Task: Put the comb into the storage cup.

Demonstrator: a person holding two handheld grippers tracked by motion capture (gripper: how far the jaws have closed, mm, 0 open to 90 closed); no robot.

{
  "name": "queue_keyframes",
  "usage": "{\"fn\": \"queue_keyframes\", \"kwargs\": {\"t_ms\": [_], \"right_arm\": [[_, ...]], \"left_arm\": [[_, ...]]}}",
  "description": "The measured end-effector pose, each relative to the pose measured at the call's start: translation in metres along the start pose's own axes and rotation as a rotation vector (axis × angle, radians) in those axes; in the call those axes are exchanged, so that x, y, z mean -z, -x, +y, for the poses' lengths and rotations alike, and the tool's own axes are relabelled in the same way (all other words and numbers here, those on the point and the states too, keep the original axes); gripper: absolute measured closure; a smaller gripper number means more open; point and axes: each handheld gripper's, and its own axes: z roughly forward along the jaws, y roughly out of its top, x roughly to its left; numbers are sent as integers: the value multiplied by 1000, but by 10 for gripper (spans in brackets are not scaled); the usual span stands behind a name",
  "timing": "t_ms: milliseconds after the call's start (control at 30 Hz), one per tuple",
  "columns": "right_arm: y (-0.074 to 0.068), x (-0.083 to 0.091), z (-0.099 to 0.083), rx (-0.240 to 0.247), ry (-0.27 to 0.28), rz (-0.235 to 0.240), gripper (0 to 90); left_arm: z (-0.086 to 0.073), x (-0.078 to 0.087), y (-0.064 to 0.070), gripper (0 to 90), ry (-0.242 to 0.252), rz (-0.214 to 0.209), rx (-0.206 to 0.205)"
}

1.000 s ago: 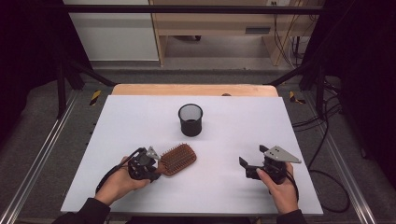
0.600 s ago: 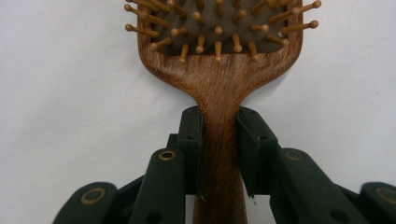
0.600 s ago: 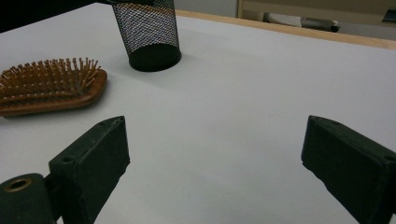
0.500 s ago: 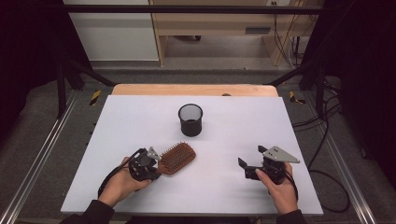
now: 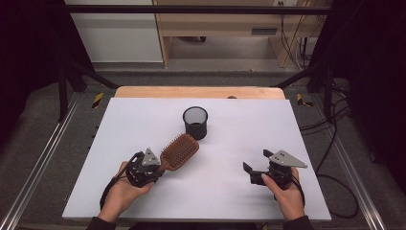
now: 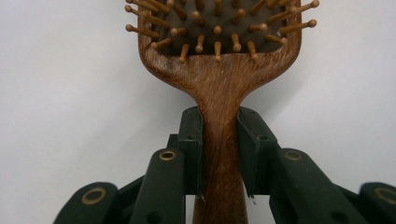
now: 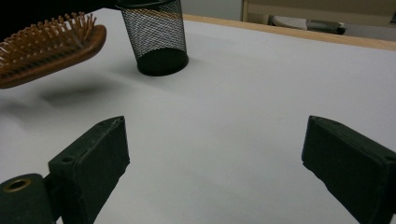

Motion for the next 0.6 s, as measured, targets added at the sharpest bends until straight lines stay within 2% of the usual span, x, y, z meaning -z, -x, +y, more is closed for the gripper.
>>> {"fn": "queue_keyframes", "kwargs": {"t_ms": [100,167,233,367,467,500,600], "right_arm": [[-4,-3,1,-20,10,24,67],[-7,-7,3,-44,21,46,66],[-11,-11,5,-76,42,81,60],[-20,-22,5,-107,48,136,74],[-32,-30,7,-107,48,192,69],[-36,-33,8,-121,53,211,68],[-49,-43,10,-137,56,267,63]], "left_arm": [[1,4,1,728,39,0,-13],[3,6,3,728,48,19,-27],[1,7,3,728,71,15,-19],[-4,4,1,728,104,18,-14],[-5,3,2,728,119,27,0],[-5,3,3,728,127,30,3],[-4,4,7,728,142,42,-5]]}}
